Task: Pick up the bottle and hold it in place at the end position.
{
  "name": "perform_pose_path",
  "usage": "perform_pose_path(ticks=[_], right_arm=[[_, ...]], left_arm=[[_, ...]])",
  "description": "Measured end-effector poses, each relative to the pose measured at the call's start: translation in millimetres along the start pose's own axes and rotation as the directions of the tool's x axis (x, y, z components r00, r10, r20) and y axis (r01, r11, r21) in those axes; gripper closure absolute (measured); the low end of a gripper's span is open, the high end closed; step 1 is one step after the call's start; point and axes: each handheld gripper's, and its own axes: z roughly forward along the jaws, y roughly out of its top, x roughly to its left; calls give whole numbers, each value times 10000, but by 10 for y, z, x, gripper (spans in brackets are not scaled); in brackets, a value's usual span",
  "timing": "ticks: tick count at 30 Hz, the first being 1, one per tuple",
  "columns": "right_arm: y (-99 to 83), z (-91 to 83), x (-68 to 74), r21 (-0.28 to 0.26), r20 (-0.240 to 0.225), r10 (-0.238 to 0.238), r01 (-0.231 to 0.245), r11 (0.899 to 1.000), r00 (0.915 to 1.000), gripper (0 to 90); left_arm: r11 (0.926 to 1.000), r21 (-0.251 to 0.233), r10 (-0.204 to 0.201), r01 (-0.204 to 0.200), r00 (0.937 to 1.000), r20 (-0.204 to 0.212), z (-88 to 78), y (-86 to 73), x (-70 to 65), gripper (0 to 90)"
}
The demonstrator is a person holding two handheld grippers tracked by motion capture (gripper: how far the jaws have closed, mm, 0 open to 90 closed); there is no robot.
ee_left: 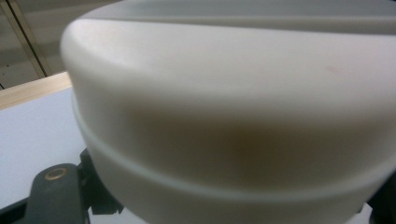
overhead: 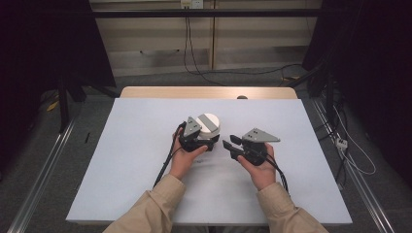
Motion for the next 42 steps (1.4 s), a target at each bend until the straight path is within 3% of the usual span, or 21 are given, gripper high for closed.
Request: perform_pose_path(ticks=[4, 10, 21, 42], right_arm=[[37, 45, 14, 22, -78, -35, 35, 10000, 10000, 699], [88, 98, 19, 121, -319, 5, -1, 9999, 9995, 898], [159, 232, 34, 247, -477, -178, 190, 9995, 9987, 900], [206, 274, 52, 229, -476, -385, 397, 9990, 9981, 900]], left_arm=[[10000, 15, 8, -8, 10000, 4, 0, 0, 0, 185], [10000, 15, 0, 0, 10000, 2, 1, 0, -1, 185], [10000, 40, 76, -76, 10000, -14, 0, 0, 2, 185], [9999, 27, 111, -111, 9999, -74, 3, -1, -9, 185]])
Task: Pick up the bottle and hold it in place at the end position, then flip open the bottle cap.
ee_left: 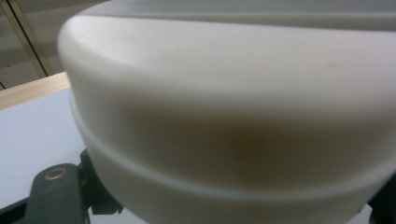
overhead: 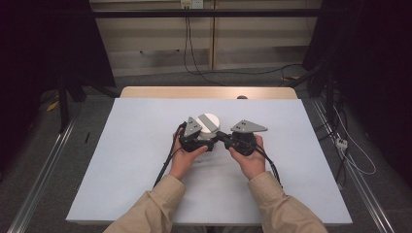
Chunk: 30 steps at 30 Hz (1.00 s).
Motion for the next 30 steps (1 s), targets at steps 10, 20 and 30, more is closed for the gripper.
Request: perform_pose_path(ticks=[10, 20, 30], right_arm=[[17, 6, 8, 17, -17, -49, 49, 10000, 10000, 900], [54, -12, 22, -111, -115, -61, 60, 9999, 9999, 900], [147, -27, 54, -310, -206, -104, 98, 9995, 9997, 900]], left_arm=[[10000, 24, 26, -26, 10000, -16, -2, 0, -1, 185], [10000, 35, 40, -40, 10000, -24, -3, -1, -4, 185], [10000, 49, 53, -53, 10000, -14, -1, 0, -6, 186]])
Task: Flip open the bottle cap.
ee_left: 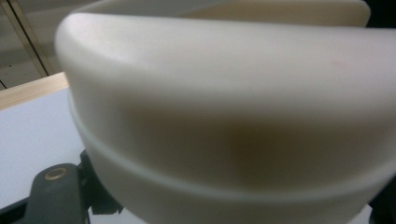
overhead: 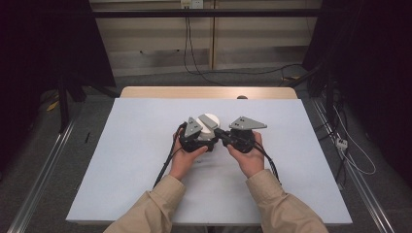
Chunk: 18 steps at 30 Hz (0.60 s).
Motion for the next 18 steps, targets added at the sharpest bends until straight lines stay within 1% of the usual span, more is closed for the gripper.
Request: perform_pose_path(ticks=[6, 7, 14, 18], right_arm=[[62, 9, -1, -75, 56, -89, 90, 9999, 9999, 900], [62, 9, -1, -75, 56, -89, 90, 9999, 9999, 900], [145, 40, 15, -150, 62, -204, 205, 9997, 9998, 900], [191, 63, 11, -178, 144, -271, 273, 9995, 9995, 900]], left_arm=[[10000, 41, 37, -37, 10000, -2, 1, 1, 0, 185], [10000, -5, -18, 18, 10000, 2, 3, 0, -2, 185], [10000, 13, -42, 42, 10000, -6, 4, 0, -6, 185], [10000, 13, -35, 35, 10000, 3, 5, 0, -4, 186]])
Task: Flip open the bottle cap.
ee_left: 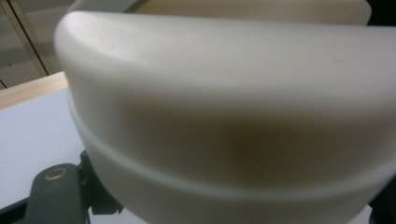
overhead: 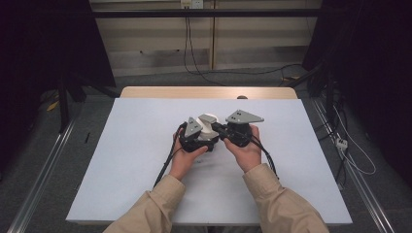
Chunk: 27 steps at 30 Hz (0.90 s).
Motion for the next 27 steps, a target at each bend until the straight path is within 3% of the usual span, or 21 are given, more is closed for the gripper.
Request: perform_pose_path(ticks=[27], right_arm=[[193, 143, -17, -27, 112, -196, 196, 9998, 9997, 900]], left_arm=[[10000, -22, -49, 49, 10000, 1, 6, 0, -2, 186]])
